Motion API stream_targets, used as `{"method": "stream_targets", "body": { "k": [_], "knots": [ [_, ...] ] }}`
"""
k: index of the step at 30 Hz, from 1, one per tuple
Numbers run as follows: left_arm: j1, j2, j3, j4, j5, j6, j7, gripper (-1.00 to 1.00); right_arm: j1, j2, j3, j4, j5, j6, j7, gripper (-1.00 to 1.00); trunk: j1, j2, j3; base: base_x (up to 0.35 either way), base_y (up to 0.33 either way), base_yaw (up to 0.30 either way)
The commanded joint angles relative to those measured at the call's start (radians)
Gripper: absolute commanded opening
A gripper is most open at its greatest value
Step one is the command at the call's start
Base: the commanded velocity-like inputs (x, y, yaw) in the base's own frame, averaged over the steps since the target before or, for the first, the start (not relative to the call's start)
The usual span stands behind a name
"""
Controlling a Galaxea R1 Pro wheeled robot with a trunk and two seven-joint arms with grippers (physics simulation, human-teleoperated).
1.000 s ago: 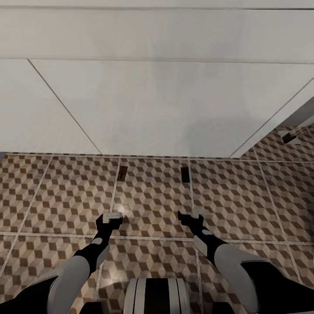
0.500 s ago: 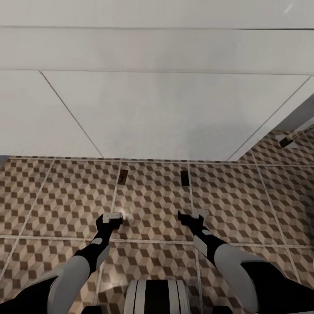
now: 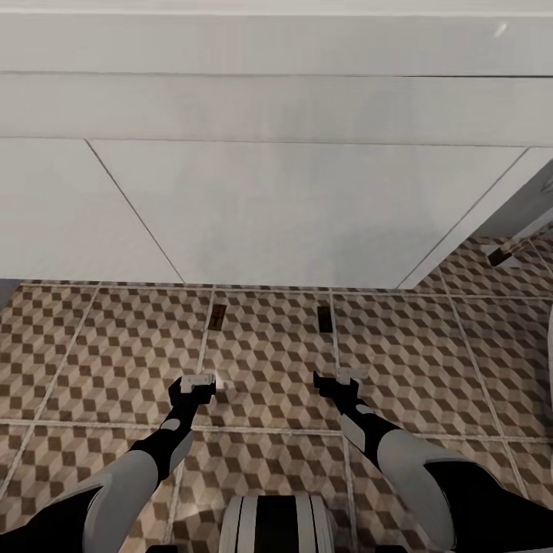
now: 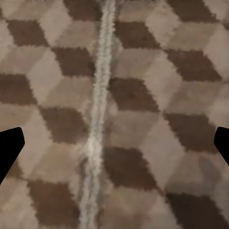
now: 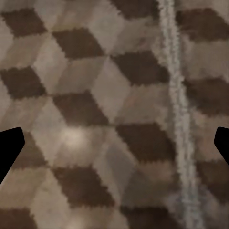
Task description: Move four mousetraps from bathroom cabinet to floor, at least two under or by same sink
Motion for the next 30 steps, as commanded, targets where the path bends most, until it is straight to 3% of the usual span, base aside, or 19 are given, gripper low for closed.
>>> {"method": "stream_targets", "body": {
  "k": [1,6,30],
  "knots": [
    [-0.001,0.0,0.004,0.001,-0.011,-0.003,0.007,1.0,-0.001,0.0,0.0,0.001,-0.008,-0.004,0.002,1.0,0.0,0.0,-0.001,0.0,0.0,0.0],
    [-0.001,0.0,0.004,0.001,-0.011,-0.004,0.007,1.0,-0.001,0.0,0.0,0.001,-0.008,-0.004,0.002,1.0,0.0,0.0,-0.001,0.0,0.0,0.0],
    [0.0,-0.001,0.005,0.0,-0.009,0.003,0.007,1.0,-0.001,0.0,0.003,0.001,-0.008,-0.004,0.002,1.0,-0.011,0.005,0.092,0.0,0.0,0.0]
  ]
}}
